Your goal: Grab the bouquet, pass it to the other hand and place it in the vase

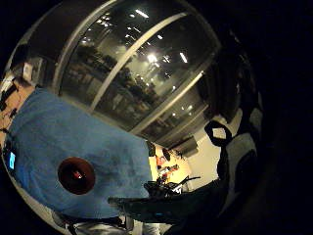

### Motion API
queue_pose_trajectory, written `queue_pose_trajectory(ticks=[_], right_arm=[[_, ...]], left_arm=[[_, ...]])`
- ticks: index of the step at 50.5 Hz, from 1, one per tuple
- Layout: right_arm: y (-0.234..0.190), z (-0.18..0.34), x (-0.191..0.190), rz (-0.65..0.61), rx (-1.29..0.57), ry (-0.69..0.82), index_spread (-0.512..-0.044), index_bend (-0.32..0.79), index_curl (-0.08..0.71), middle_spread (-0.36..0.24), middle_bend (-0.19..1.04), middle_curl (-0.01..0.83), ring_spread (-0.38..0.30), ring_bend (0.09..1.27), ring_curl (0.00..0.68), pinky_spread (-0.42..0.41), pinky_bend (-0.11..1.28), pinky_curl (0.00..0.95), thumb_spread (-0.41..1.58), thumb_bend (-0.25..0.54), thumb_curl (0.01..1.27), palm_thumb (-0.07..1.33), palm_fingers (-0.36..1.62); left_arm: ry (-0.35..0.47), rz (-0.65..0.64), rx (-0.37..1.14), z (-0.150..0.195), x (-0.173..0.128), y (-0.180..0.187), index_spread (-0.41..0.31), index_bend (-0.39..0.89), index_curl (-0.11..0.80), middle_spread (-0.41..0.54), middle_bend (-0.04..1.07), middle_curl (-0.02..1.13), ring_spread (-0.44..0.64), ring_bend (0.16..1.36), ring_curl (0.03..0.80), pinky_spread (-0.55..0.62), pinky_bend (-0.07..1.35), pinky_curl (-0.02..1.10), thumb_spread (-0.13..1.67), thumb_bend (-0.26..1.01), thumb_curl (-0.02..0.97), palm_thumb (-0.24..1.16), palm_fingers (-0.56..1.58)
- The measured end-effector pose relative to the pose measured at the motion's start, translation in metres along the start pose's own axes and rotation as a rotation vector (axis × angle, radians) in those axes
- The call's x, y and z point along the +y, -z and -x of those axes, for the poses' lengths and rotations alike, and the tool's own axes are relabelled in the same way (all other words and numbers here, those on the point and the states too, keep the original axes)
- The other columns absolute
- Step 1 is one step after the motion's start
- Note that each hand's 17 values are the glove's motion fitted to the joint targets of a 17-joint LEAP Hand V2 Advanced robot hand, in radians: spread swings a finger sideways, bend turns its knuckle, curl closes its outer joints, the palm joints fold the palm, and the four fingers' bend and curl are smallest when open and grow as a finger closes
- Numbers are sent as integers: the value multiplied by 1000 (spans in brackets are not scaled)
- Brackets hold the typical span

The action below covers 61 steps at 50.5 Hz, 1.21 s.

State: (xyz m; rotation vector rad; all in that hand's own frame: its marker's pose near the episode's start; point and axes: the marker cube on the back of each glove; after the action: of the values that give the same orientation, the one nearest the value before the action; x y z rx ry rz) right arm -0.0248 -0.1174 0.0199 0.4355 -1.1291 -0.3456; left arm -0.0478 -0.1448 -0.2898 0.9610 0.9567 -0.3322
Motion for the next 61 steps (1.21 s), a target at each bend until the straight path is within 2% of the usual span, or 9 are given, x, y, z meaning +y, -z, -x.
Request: queue_pose_trajectory(ticks=[13,21,29,37,45,53,56,58,61], right_arm=[[-17,26,15,86,-9,-81,-296,134,303,-77,220,389,-35,437,334,205,470,340,1030,-22,471,675,527],[-17,10,1,94,43,232,-295,129,293,-72,207,388,-26,420,332,215,442,333,1036,-23,464,682,537],[-18,14,16,82,16,-116,-294,128,285,-71,198,388,-22,406,332,224,420,329,1039,-23,462,687,543],[-19,4,9,96,39,86,-294,132,283,-71,193,388,-21,394,333,231,401,330,1041,-22,461,691,553],[-22,0,19,114,33,-63,-293,133,282,-71,191,385,-21,385,334,232,383,330,1036,-23,463,700,559],[-22,-15,22,127,54,-64,-292,132,279,-70,193,383,-21,380,334,231,362,331,1034,-21,464,707,565],[-21,-22,32,140,42,-115,-287,139,281,-70,191,382,-21,377,334,232,353,330,1039,-17,464,717,569],[-20,-26,37,148,45,-131,-285,156,288,-70,188,381,-21,370,332,231,341,330,1040,-19,464,719,578],[-17,-38,43,154,81,-152,-279,165,296,-70,193,382,-21,357,329,228,318,326,1042,-19,466,724,591]], left_arm=[[63,-89,-52,38,-12,8,-302,392,538,-332,702,552,-385,770,473,-371,639,445,188,-27,749,899,1363],[65,-142,-94,58,-18,12,-304,374,551,-333,701,551,-385,764,475,-372,641,446,184,-28,766,897,1360],[92,-171,-105,68,-17,17,-305,363,564,-333,701,550,-382,759,478,-368,628,444,182,-28,780,894,1360],[107,-155,-108,83,-16,13,-307,352,573,-330,695,548,-380,751,479,-368,629,444,187,-28,793,895,1358],[104,-138,-126,99,-8,10,-304,334,582,-325,693,548,-378,740,478,-367,620,442,193,-27,804,899,1351],[167,171,-237,150,25,17,-300,282,581,-327,692,547,-377,722,475,-373,628,443,218,-34,812,890,1322],[212,450,-337,196,53,28,-178,-66,470,-302,713,553,-322,678,454,-294,536,415,505,-161,716,602,796],[242,558,-358,223,72,37,-74,-114,428,-227,736,591,-187,641,493,-124,458,444,590,-132,669,536,262],[267,623,-343,248,101,56,46,-37,381,13,500,569,39,651,516,86,539,480,672,-103,613,453,-272]])
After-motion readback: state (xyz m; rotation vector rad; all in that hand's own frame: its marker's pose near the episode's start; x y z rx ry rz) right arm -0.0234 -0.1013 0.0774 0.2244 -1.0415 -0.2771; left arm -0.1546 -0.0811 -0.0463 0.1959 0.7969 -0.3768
